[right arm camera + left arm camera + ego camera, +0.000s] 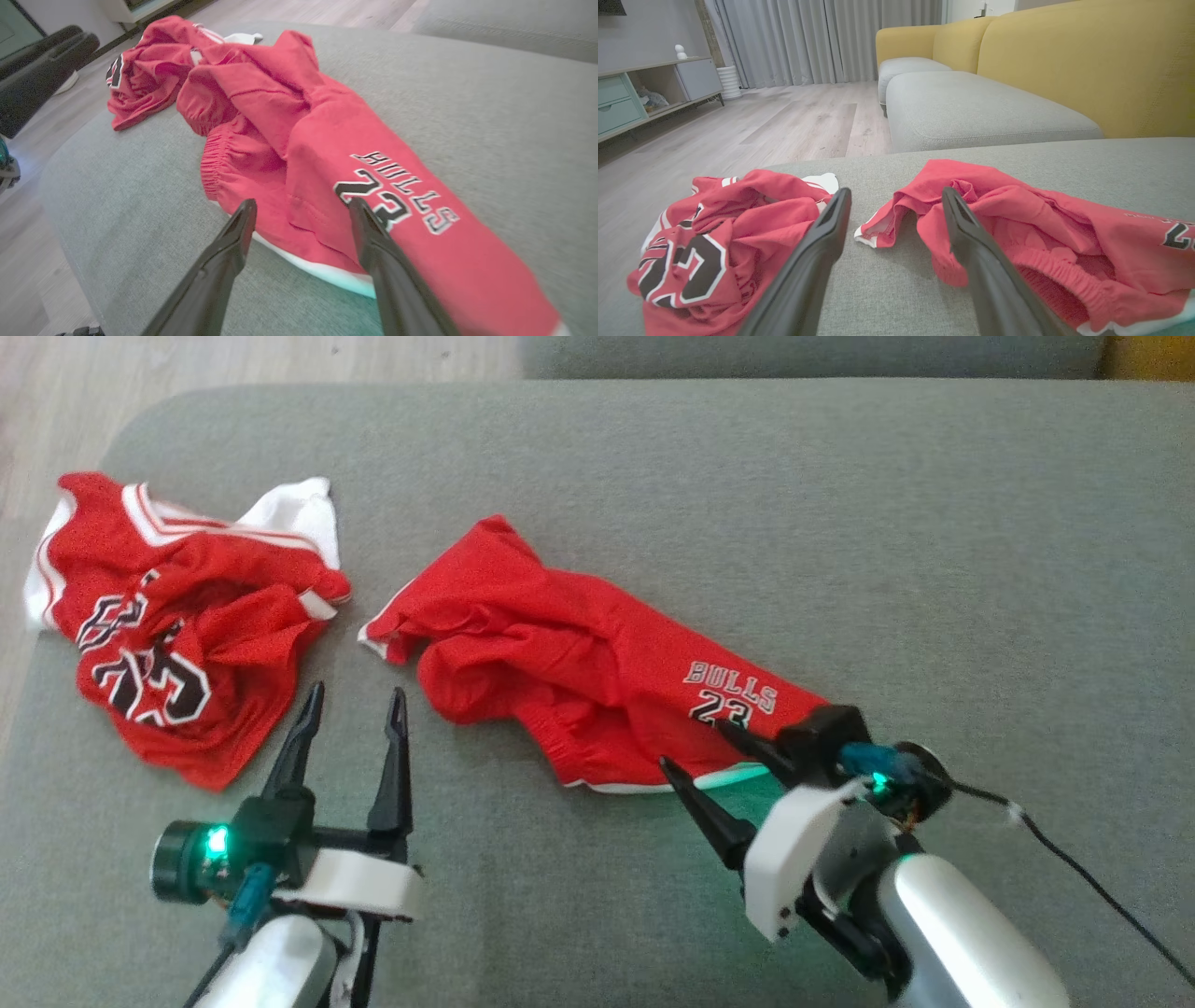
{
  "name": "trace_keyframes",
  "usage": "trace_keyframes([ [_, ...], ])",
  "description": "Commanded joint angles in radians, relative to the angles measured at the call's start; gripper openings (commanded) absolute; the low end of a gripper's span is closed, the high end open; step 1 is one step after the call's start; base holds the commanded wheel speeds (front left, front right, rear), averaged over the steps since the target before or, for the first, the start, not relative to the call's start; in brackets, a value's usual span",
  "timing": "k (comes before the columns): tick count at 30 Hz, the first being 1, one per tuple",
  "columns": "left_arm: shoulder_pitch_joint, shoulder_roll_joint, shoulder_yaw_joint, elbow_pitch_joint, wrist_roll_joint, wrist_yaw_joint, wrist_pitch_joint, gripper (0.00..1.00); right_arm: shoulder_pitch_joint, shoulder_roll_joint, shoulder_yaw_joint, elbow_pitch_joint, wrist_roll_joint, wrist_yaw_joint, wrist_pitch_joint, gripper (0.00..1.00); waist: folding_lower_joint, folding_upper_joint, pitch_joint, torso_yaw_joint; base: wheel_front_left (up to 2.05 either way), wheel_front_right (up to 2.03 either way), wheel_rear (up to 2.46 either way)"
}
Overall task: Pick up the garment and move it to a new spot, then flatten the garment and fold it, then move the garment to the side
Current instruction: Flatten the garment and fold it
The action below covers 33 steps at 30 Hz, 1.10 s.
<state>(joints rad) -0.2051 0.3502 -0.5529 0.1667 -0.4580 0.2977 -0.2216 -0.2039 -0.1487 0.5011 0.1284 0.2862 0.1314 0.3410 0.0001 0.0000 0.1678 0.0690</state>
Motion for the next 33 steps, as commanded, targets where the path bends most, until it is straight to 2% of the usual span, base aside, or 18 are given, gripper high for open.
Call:
trace_keyframes([
  [1,-0.048,0.009,0.031,-0.02,0.0,-0.002,-0.009,1.0,-0.027,-0.01,0.02,-0.02,0.013,-0.001,0.001,1.0,-0.0001,0.0,0.014,0.016,0.0,0.0,0.0],
  [8,-0.083,-0.028,0.016,0.022,0.001,-0.009,-0.017,1.0,-0.164,-0.018,0.074,0.194,0.087,-0.001,-0.025,1.0,-0.0001,0.0,0.059,0.071,0.0,0.0,0.0],
  [15,-0.093,-0.048,0.012,0.054,-0.001,-0.017,-0.027,1.0,-0.237,-0.016,0.116,0.343,0.117,-0.001,-0.059,1.0,-0.0001,0.0,0.069,0.093,0.0,0.0,0.0],
  [16,-0.094,-0.05,0.013,0.056,-0.001,-0.018,-0.028,1.0,-0.242,-0.013,0.117,0.357,0.121,-0.001,-0.064,0.93,-0.0001,0.0,0.069,0.094,0.0,0.0,0.0],
  [17,-0.094,-0.051,0.013,0.058,-0.001,-0.018,-0.029,1.0,-0.247,-0.01,0.113,0.368,0.123,-0.001,-0.076,0.44,-0.0001,0.0,0.069,0.095,0.0,0.0,0.0],
  [18,-0.094,-0.053,0.013,0.06,-0.001,-0.019,-0.03,1.0,-0.25,-0.008,0.11,0.376,0.125,-0.001,-0.083,0.0,-0.0001,0.0,0.067,0.096,0.0,0.0,0.0],
  [22,-0.092,-0.057,0.014,0.065,-0.003,-0.021,-0.032,1.0,-0.246,-0.007,0.092,0.363,0.144,-0.001,-0.099,0.0,-0.0001,0.0,0.059,0.09,0.0,0.0,0.0],
  [26,-0.085,-0.055,0.018,0.069,-0.006,-0.021,-0.034,1.0,-0.223,-0.022,0.049,0.284,0.153,-0.001,-0.113,0.0,-0.0001,0.0,0.047,0.073,0.0,0.0,0.0],
  [33,-0.076,-0.049,0.02,0.063,-0.009,-0.021,-0.035,1.0,-0.173,-0.052,-0.136,0.138,0.12,-0.001,-0.083,0.0,-0.0001,0.0,0.034,0.038,0.0,0.0,0.0],
])
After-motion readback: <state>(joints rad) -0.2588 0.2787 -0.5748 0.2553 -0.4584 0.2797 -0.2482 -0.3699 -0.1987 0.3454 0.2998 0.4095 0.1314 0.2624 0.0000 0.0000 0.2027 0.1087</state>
